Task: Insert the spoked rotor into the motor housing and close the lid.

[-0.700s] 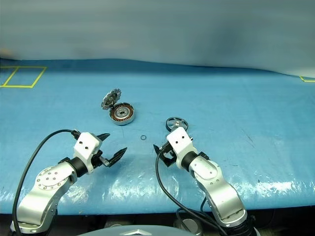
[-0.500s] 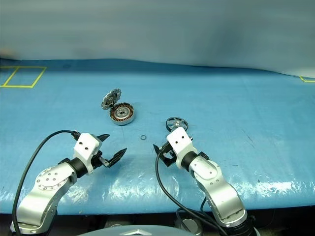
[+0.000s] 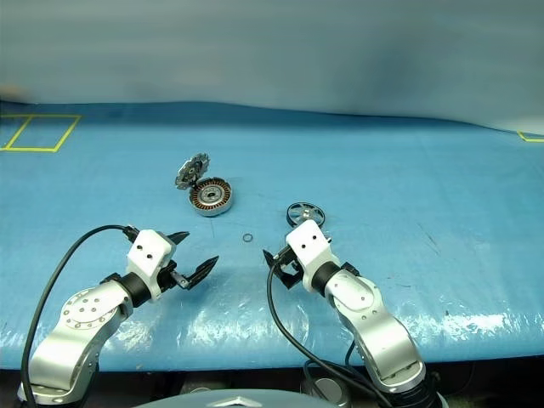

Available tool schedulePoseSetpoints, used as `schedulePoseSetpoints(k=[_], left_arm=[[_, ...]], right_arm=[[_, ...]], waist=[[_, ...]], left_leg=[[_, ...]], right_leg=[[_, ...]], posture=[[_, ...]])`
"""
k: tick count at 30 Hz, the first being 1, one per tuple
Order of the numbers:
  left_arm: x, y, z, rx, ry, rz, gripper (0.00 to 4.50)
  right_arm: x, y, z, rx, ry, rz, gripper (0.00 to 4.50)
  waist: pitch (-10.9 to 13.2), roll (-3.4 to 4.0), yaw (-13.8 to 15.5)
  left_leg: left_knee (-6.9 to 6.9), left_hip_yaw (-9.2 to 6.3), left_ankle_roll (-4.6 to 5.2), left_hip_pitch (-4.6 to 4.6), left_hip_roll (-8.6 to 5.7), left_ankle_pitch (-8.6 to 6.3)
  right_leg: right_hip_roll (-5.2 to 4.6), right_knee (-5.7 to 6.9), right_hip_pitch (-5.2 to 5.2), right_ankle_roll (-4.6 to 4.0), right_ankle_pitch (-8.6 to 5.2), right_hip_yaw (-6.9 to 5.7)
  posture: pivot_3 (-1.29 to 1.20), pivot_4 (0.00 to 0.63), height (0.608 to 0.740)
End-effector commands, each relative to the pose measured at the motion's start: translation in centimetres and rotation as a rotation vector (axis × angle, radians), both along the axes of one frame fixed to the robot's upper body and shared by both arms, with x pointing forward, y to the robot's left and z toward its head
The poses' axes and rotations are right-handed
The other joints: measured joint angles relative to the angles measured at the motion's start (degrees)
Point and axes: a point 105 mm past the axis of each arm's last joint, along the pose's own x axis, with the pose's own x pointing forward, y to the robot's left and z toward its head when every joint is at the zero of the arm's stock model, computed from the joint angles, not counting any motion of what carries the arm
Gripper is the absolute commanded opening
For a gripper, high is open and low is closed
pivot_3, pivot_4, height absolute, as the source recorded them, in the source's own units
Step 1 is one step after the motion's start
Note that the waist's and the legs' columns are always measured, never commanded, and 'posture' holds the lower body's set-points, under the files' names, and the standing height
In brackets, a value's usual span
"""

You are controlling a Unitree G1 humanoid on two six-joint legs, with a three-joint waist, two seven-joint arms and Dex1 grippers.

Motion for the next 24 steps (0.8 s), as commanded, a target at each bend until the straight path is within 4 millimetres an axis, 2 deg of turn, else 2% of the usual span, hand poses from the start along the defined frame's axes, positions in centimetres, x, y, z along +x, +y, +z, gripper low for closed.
schedulePoseSetpoints(k=[1,24], left_arm=[[0.07,0.05,0.89,0.001,-0.039,0.002,4.50],[0.20,0.20,1.07,0.011,-0.045,-0.004,4.50]], right_arm=[[-0.06,0.34,1.07,0.015,-0.044,0.015,4.47],[-0.01,0.75,1.06,0.019,-0.044,0.033,4.47]], waist=[[0.00,0.00,0.00],[0.00,0.00,0.00]], left_leg=[[0.00,0.00,0.00,0.00,0.00,0.00],[0.00,0.00,0.00,0.00,0.00,0.00]], right_leg=[[0.00,0.00,0.00,0.00,0.00,0.00],[0.00,0.00,0.00,0.00,0.00,0.00]], posture=[[0.00,0.150,0.740],[0.00,0.150,0.740]])
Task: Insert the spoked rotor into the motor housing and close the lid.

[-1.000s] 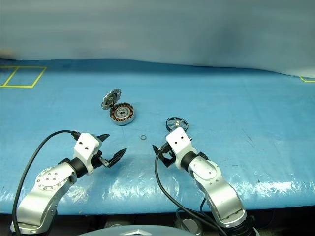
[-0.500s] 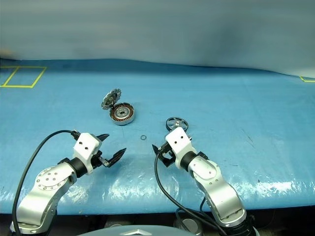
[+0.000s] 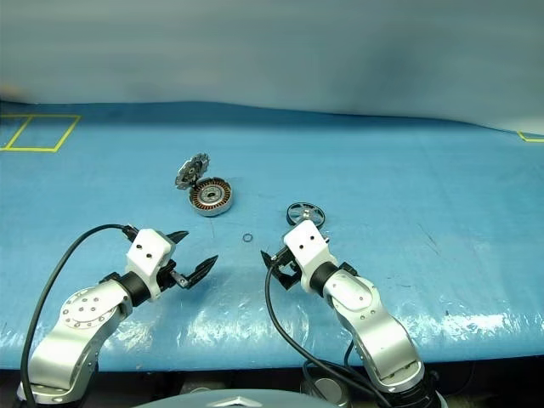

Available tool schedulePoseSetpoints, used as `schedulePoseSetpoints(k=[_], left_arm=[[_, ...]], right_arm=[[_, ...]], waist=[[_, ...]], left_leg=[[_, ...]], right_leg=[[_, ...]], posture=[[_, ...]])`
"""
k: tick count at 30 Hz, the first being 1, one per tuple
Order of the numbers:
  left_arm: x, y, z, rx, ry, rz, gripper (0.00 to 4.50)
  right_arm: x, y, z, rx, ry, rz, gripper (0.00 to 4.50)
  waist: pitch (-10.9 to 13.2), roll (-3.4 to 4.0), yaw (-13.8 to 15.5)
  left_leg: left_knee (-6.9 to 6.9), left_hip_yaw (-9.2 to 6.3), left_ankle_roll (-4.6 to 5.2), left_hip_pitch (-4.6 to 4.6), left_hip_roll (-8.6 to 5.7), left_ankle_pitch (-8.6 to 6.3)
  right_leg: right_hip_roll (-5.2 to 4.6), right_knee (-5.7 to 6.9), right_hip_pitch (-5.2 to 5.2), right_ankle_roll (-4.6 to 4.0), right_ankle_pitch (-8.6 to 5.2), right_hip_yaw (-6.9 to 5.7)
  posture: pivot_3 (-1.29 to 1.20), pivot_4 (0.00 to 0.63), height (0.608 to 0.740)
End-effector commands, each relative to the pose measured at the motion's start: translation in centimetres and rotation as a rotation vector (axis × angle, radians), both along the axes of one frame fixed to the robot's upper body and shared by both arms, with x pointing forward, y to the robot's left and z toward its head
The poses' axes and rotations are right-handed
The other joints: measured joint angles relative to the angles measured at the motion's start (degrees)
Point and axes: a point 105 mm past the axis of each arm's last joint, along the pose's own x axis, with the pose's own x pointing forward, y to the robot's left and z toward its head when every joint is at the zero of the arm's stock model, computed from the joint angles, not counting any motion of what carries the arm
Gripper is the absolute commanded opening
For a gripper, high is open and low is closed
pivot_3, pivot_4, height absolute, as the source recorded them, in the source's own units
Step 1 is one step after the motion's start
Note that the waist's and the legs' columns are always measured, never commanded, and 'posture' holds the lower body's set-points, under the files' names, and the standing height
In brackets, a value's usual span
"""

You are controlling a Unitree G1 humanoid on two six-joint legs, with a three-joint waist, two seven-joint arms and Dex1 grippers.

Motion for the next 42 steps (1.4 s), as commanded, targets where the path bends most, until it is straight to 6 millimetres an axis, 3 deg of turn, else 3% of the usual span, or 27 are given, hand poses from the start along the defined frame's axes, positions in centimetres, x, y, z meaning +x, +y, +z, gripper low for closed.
schedulePoseSetpoints(k=[1,18,26,35,42], left_arm=[[0.1,0.1,1.0,0.007,-0.041,-0.003,4.50],[-0.2,0.2,0.7,0.005,-0.044,0.016,4.50],[-0.7,0.5,0.1,-0.019,-0.068,0.096,4.50],[-3.0,1.5,-0.5,-0.044,-0.148,0.305,4.50],[-5.9,1.2,-1.7,-0.099,-0.110,0.397,4.50]], right_arm=[[0.1,0.4,1.0,0.019,-0.044,0.020,4.47],[0.1,0.8,0.8,-0.012,-0.028,0.076,4.47],[2.0,2.3,0.9,-0.315,-0.056,0.362,4.47],[6.6,7.8,2.7,-0.619,-0.212,0.645,4.47],[8.8,12.8,3.5,-0.648,-0.301,0.754,4.47]], waist=[[0.00,0.00,0.00],[0.00,0.00,-0.02],[0.04,0.05,-0.33],[0.07,0.09,-0.51],[0.15,0.20,-0.72]], left_leg=[[0.00,0.00,0.00,0.00,0.00,0.00],[-0.01,0.00,0.00,0.00,0.00,0.00],[0.08,0.03,0.02,0.02,0.00,0.01],[-0.05,0.01,0.02,0.02,0.00,0.01],[-0.06,0.02,0.02,-0.01,0.01,0.00]], right_leg=[[0.00,0.00,0.00,0.00,0.00,0.00],[0.00,0.00,0.00,0.00,0.00,0.00],[0.00,0.01,0.04,0.01,0.07,0.01],[0.00,0.00,-0.03,0.13,0.33,-0.01],[0.00,-0.01,-0.08,-0.13,0.27,-0.03]], posture=[[0.00,0.150,0.740],[0.00,0.150,0.740],[0.00,0.150,0.740],[0.00,0.150,0.740],[0.00,0.150,0.740]])
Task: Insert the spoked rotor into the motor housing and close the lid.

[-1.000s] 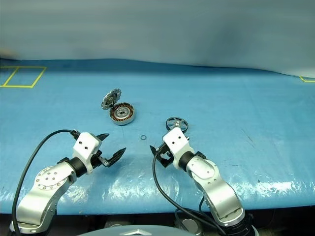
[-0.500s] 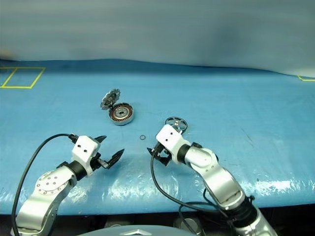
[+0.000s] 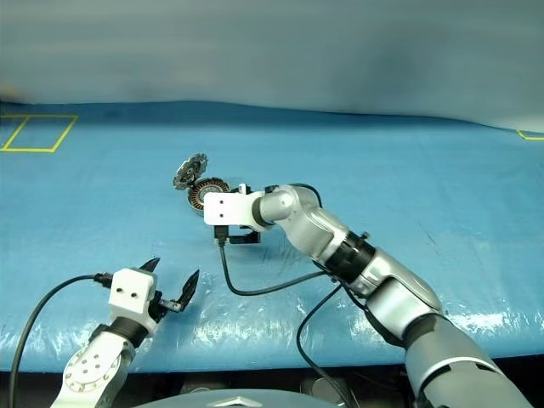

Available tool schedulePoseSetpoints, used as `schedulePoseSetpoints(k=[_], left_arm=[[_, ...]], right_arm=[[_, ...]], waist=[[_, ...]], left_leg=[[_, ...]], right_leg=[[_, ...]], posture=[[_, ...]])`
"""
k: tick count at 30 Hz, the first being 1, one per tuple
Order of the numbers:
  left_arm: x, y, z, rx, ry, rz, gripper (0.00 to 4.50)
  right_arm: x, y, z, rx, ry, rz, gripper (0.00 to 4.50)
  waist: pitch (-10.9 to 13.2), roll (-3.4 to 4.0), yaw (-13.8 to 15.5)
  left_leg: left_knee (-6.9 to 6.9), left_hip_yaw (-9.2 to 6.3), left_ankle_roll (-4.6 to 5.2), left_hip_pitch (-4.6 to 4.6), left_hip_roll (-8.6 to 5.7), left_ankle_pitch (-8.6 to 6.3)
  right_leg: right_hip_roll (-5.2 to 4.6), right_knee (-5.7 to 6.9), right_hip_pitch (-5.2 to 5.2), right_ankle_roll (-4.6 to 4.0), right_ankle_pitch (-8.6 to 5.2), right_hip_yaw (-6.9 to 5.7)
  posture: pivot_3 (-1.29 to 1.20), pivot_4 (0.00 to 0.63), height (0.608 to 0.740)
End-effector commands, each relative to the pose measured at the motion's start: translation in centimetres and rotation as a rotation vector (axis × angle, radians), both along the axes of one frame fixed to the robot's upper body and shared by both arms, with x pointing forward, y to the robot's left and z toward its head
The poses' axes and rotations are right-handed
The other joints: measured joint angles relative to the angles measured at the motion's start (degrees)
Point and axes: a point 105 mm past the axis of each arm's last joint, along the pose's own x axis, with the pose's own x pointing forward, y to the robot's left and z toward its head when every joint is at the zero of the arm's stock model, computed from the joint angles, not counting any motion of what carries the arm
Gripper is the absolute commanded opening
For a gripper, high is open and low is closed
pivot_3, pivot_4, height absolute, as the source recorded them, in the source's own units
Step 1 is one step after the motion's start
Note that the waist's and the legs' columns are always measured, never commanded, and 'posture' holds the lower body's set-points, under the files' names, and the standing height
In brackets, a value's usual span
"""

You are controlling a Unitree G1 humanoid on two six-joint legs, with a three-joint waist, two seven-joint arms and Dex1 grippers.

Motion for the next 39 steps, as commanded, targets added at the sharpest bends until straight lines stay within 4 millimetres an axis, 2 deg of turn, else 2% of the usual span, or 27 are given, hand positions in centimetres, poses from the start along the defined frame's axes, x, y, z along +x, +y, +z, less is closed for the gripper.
schedulePoseSetpoints(k=[1,7,10,13,17,18,22,24,26,28,32,36,39], left_arm=[[-0.7,-0.6,1.2,-0.004,-0.058,0.015,4.50],[-1.3,-0.8,1.5,-0.020,-0.064,0.029,4.50],[-1.2,-0.6,1.6,-0.025,-0.068,0.038,4.50],[-1.0,-0.8,1.8,-0.017,-0.074,0.008,4.50],[-0.6,-0.8,2.5,-0.018,-0.061,-0.071,4.50],[-0.3,-0.6,2.6,-0.009,-0.054,-0.092,4.50],[1.8,1.1,3.8,0.089,-0.034,-0.179,4.50],[3.0,1.8,4.5,0.135,-0.019,-0.211,4.50],[5.2,2.1,6.0,0.214,-0.004,-0.309,4.50],[6.4,2.4,6.8,0.258,0.026,-0.361,4.50],[10.1,1.6,9.3,0.427,0.113,-0.579,4.50],[13.1,0.5,10.8,0.559,0.218,-0.740,4.50],[14.7,-0.2,10.6,0.637,0.384,-0.847,4.50]], right_arm=[[1.0,1.9,0.9,0.008,-0.052,0.064,4.47],[2.5,3.9,0.9,0.014,-0.085,0.065,4.47],[3.1,4.2,0.8,0.019,-0.081,0.045,4.47],[3.5,4.4,1.5,0.066,-0.059,0.022,4.47],[2.5,4.0,3.5,0.234,0.008,0.044,4.47],[2.0,3.6,4.1,0.300,0.035,0.042,4.47],[-1.6,-0.4,5.6,0.558,0.087,-0.020,4.47],[-2.7,-2.1,5.2,0.610,0.101,-0.099,4.47],[-4.1,-5.2,4.0,0.672,0.115,-0.251,4.47],[-5.1,-6.6,3.4,0.696,0.114,-0.337,4.47],[-7.5,-9.8,2.3,0.794,0.140,-0.530,4.47],[-8.7,-10.5,1.5,0.802,0.161,-0.580,4.47],[-8.7,-10.5,1.2,0.806,0.167,-0.602,4.47]], waist=[[0.07,0.07,-0.14],[0.20,0.16,-0.35],[0.24,0.20,-0.59],[0.33,0.27,-0.63],[0.40,0.32,-0.43],[0.41,0.34,-0.31],[0.44,0.39,0.50],[0.45,0.41,0.38],[0.44,0.39,0.37],[0.42,0.36,0.58],[0.48,0.30,0.10],[0.51,0.20,-0.04],[0.51,0.18,-0.31]], left_leg=[[0.01,0.01,0.00,0.00,0.00,0.00],[0.05,0.04,0.00,0.00,0.00,0.00],[0.02,0.04,0.00,-0.05,0.00,0.00],[-0.04,0.03,0.00,-0.07,0.00,0.00],[-0.07,0.03,0.00,-0.11,0.00,0.00],[-0.08,-0.01,-0.01,-0.13,0.00,0.00],[-0.11,-0.23,-0.06,-0.16,-0.02,-0.02],[-0.10,-0.23,-0.06,-0.19,-0.03,-0.02],[-0.05,-0.22,-0.08,-0.15,-0.03,-0.01],[0.01,-0.36,-0.13,-0.13,-0.02,0.02],[0.07,-0.26,-0.25,0.01,0.00,0.11],[0.12,-0.19,-0.23,0.03,-0.04,0.20],[0.14,-0.19,-0.21,0.01,-0.04,0.22]], right_leg=[[0.00,0.01,-0.01,-0.01,-0.08,0.00],[0.00,0.02,-0.14,0.05,-0.18,0.02],[0.00,0.11,-0.14,-0.03,-0.15,0.02],[0.01,0.18,-0.18,-0.09,-0.12,0.01],[0.01,0.19,-0.22,-0.04,-0.10,0.01],[0.01,0.20,-0.22,0.01,-0.07,-0.02],[0.05,0.24,-0.16,0.08,-0.12,-0.14],[0.05,0.29,-0.17,0.08,-0.12,-0.14],[0.05,0.39,-0.19,0.09,-0.12,-0.14],[0.12,0.60,-0.17,0.25,-0.33,-0.21],[0.13,0.73,-0.17,0.07,-0.44,-0.14],[0.11,0.75,-0.14,0.08,-0.42,-0.08],[0.14,0.76,-0.16,0.11,-0.39,-0.05]], posture=[[0.00,0.150,0.740],[0.00,0.150,0.740],[0.00,0.150,0.740],[0.00,0.150,0.740],[0.00,0.150,0.740],[0.00,0.150,0.740],[0.00,0.150,0.740],[0.00,0.150,0.740],[0.00,0.150,0.740],[0.00,0.150,0.740],[0.00,0.150,0.740],[0.00,0.150,0.740],[0.00,0.150,0.740]])
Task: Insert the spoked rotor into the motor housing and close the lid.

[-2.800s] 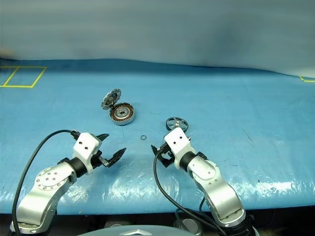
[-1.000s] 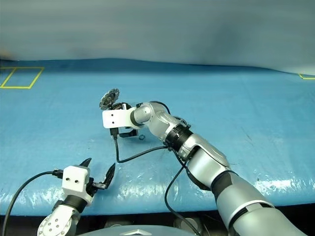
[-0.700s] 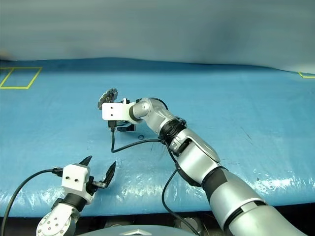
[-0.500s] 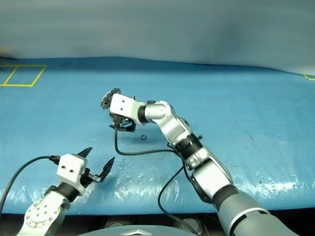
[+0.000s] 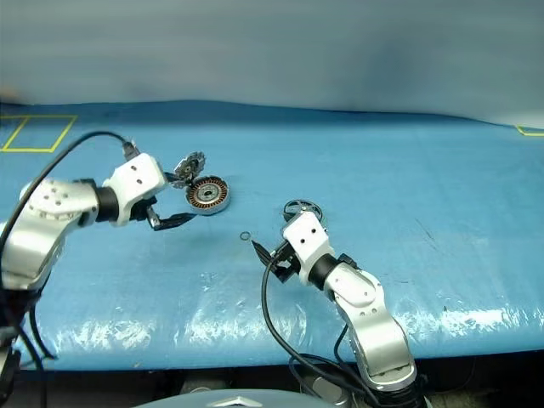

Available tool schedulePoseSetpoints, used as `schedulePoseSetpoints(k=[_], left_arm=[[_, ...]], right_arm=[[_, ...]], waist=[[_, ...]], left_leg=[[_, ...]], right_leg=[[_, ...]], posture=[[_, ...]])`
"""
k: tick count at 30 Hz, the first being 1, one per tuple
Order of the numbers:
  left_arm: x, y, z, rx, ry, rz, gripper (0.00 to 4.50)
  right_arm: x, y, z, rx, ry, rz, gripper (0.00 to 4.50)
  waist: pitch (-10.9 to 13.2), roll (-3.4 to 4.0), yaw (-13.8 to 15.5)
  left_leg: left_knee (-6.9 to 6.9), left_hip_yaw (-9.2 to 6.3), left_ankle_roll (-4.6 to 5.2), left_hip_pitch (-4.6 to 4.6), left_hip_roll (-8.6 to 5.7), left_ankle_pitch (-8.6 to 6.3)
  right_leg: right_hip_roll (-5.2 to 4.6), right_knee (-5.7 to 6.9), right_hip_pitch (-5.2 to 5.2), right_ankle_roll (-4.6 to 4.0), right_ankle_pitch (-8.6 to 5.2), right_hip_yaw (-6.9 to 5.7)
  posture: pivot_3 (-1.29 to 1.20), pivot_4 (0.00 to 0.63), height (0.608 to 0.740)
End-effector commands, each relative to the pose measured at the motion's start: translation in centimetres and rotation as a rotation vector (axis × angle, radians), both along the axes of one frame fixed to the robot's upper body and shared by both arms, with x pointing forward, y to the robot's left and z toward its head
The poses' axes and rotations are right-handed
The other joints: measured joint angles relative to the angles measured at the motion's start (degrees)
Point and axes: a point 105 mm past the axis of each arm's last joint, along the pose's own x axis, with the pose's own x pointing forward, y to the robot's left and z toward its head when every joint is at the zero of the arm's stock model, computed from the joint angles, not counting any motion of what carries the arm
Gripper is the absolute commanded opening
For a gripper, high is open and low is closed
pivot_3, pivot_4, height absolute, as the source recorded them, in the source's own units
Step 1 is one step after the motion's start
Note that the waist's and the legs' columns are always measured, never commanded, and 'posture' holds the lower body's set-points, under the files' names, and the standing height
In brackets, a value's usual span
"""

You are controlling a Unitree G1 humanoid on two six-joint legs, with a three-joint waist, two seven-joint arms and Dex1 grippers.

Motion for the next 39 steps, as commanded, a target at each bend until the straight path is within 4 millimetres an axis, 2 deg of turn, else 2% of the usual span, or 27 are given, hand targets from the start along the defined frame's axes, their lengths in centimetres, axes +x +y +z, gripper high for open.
schedulePoseSetpoints(k=[1,9,13,19,29,39], left_arm=[[1.0,-0.1,-1.3,0.159,0.174,-0.063,4.50],[3.8,-0.8,-2.4,0.393,0.391,-0.025,4.50],[4.7,-1.2,-3.1,0.464,0.425,-0.009,4.50],[5.2,-2.7,-4.0,0.503,0.439,-0.031,4.50],[5.7,-4.2,-2.7,0.550,0.397,-0.088,4.50],[6.4,-4.3,-1.6,0.572,0.345,-0.078,4.50]], right_arm=[[-0.3,0.1,1.2,0.028,-0.045,-0.001,4.47],[-1.6,-1.3,0.8,0.048,-0.028,0.044,4.47],[-1.6,-2.5,-0.9,0.039,-0.004,0.000,4.47],[-2.0,-2.7,-2.6,0.038,0.045,-0.034,4.47],[-2.1,-3.2,-3.8,0.021,0.092,-0.058,4.47],[-1.7,-1.8,-3.9,0.044,0.110,-0.035,4.47]], waist=[[0.00,0.00,-0.17],[0.04,-0.05,0.13],[0.04,-0.05,0.25],[0.04,-0.05,0.54],[0.04,-0.06,0.89],[0.06,-0.08,0.74]], left_leg=[[-0.04,-0.02,0.00,-0.03,0.00,0.00],[-0.15,-0.24,0.08,-0.31,-0.01,-0.05],[-0.15,-0.26,0.15,-0.35,-0.02,-0.09],[-0.02,-0.26,0.16,-0.33,-0.02,-0.09],[0.07,-0.27,0.15,-0.26,-0.06,-0.09],[0.02,-0.29,0.16,-0.30,-0.05,-0.09]], right_leg=[[0.01,0.01,-0.01,0.03,0.02,-0.01],[0.08,0.01,-0.16,0.17,-0.10,-0.11],[0.08,0.01,-0.18,0.18,-0.18,-0.12],[0.07,0.04,-0.13,0.24,-0.16,-0.12],[0.05,0.07,0.00,0.33,-0.10,-0.09],[0.06,0.07,-0.04,0.33,-0.10,-0.10]], posture=[[0.00,0.150,0.740],[0.00,0.150,0.740],[0.00,0.150,0.740],[0.00,0.150,0.740],[0.00,0.150,0.740],[0.00,0.150,0.740]])
